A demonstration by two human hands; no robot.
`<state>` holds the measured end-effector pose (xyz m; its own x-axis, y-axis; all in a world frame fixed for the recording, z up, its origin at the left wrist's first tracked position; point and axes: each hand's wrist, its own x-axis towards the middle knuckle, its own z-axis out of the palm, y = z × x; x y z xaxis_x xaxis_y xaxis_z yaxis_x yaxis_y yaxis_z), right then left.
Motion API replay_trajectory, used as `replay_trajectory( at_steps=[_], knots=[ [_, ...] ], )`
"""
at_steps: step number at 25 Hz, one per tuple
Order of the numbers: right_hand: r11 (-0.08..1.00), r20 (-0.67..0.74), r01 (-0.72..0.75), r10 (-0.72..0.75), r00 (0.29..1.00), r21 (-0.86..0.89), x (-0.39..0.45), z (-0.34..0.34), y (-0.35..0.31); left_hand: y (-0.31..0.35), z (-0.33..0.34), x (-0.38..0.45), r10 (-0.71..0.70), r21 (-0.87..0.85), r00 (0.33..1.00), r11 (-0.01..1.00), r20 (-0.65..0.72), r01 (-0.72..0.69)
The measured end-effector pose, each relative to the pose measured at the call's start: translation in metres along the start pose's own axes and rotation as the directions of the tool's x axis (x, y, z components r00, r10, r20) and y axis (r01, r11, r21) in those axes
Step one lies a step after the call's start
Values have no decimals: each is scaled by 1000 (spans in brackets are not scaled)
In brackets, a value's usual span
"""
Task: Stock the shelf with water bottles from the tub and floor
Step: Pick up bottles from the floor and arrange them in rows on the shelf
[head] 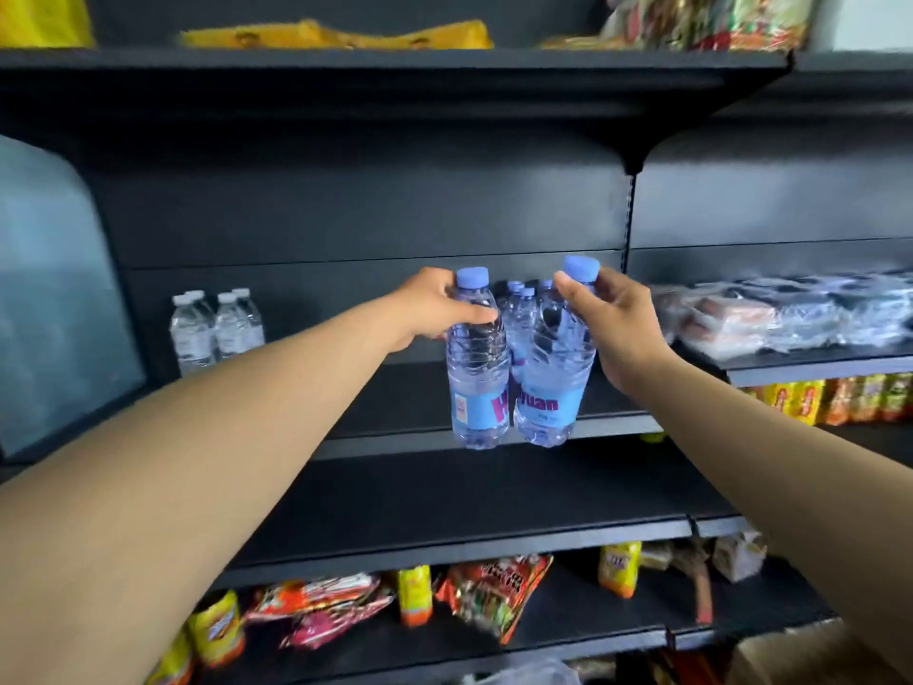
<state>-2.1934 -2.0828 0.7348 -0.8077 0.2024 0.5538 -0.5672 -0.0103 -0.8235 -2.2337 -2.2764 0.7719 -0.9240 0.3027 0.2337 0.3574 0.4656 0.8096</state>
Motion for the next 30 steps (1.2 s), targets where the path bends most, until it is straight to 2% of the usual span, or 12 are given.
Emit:
replay_trajectory(
  at_steps=[4, 8, 12, 15, 20, 23, 25, 26, 28, 30],
  knots=[
    [998, 72, -59, 61, 996, -33, 74, -58, 68, -25, 52, 101, -20, -19, 996, 1000, 92, 21],
    [994, 190, -80, 93, 977, -72, 133, -83, 131, -61, 89, 174, -46, -6, 987, 999, 157, 47],
    [987, 242, -115, 139, 960, -109, 180, -87, 193, -92, 101, 231, -73, -30, 992, 997, 106, 76],
    [983, 294, -128, 161, 942, -128, 204, -94, 217, -110, 97, 257, -105, -99, 986, 988, 129, 119],
    [949, 452, -257, 312, 835, -181, 244, -126, 228, -116, 104, 271, -134, -265, 954, 942, 269, 207],
    [928, 530, -318, 373, 762, -195, 251, -132, 220, -117, 114, 277, -140, -350, 949, 906, 283, 239],
    [924, 551, -342, 378, 744, -172, 249, -137, 219, -119, 122, 278, -145, -327, 961, 919, 238, 219],
    [928, 530, -342, 367, 764, -150, 244, -138, 220, -122, 125, 278, -154, -275, 971, 940, 182, 200],
    [944, 379, -293, 329, 865, -151, 222, -134, 230, -127, 137, 272, -185, -173, 982, 969, -22, 179],
    [945, 167, -289, 313, 935, -156, 193, -123, 249, -132, 151, 265, -176, -165, 956, 976, -236, 139]
  ],
)
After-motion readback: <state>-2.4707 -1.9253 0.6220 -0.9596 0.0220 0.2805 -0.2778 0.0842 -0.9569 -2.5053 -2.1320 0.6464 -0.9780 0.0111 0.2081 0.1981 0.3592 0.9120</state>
